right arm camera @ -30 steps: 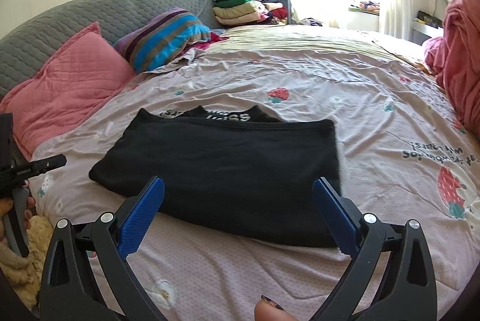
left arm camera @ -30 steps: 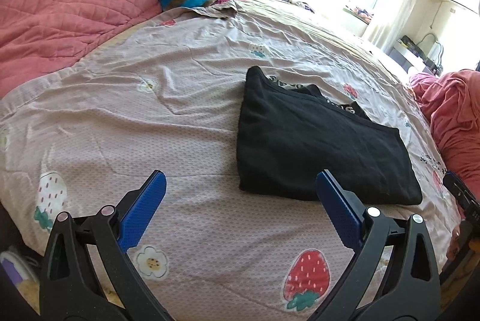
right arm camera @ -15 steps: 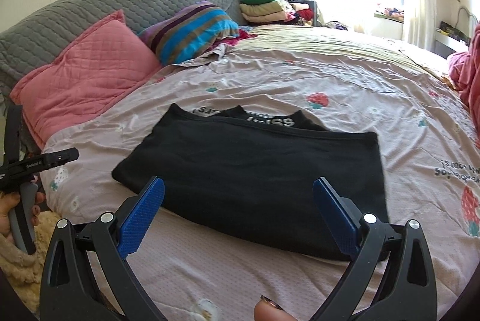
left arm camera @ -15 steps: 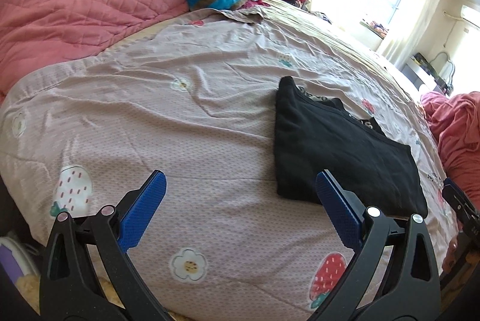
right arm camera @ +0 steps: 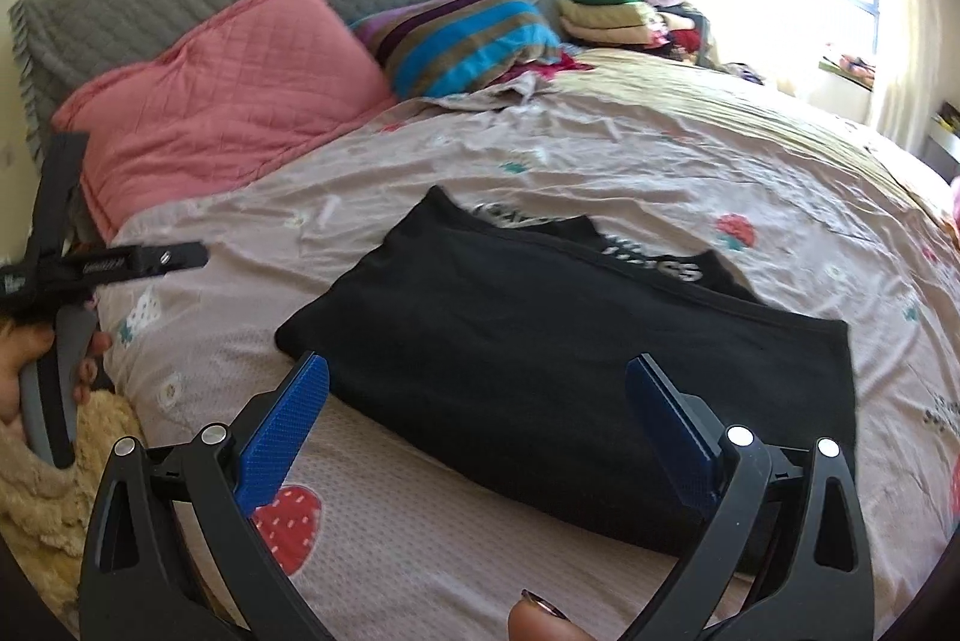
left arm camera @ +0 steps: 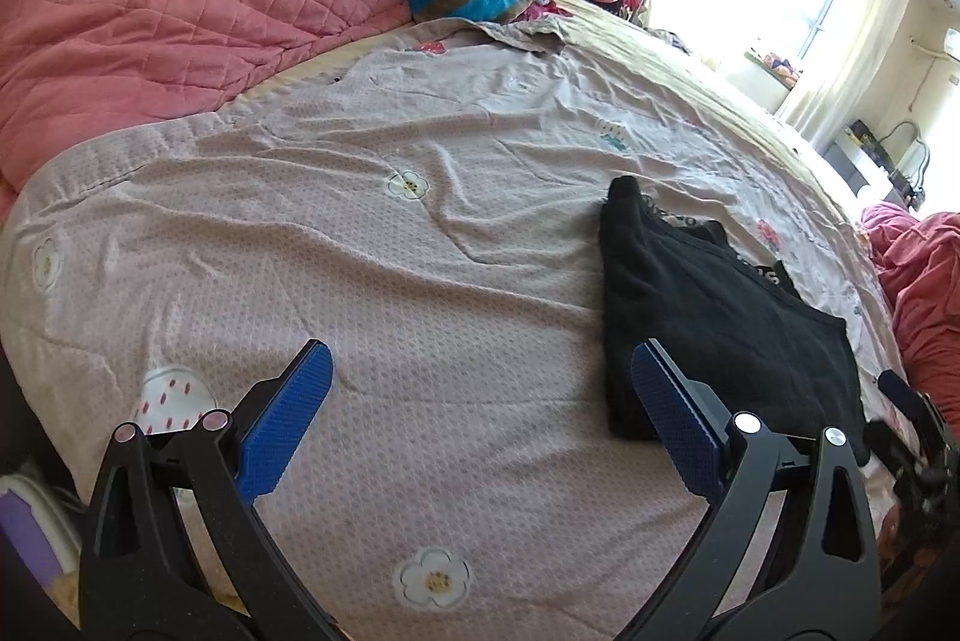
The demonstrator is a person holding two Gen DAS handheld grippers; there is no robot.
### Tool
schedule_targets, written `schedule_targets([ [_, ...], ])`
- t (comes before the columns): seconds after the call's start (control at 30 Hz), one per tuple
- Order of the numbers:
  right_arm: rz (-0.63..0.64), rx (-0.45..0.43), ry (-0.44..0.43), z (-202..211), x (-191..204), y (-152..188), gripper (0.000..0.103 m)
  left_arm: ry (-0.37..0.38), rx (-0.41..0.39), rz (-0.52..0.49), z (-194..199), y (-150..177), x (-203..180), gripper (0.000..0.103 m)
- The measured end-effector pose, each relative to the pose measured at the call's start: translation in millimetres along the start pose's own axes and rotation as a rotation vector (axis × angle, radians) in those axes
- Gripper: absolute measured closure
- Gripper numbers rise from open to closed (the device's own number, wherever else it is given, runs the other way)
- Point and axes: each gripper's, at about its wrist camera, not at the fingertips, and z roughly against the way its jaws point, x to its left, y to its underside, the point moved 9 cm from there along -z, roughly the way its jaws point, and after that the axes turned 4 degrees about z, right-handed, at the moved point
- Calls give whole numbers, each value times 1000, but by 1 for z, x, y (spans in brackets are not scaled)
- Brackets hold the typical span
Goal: Fold small clothes
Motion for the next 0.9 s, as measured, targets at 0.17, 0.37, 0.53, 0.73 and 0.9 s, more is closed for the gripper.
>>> schedule_targets([
  [0.17,79,36,-19,-24,27,5,4,-18,32,-29,-21,-9,-5,9],
  [0.37,175,97,-11,-52,50,17,5,-32,65,-80,-47,-24,-19,9],
  [0.53,287,137,73,-74,60,28,4,-29,101,-130,-71,-30,-36,9],
  [0.73,392,154,163,-97,64,32,5,-53,126,-203,-92,-38,-53,9],
  [0.9,444,152,183,-117,70,26,5,-64,140,-260,-108,-47,-65,9],
])
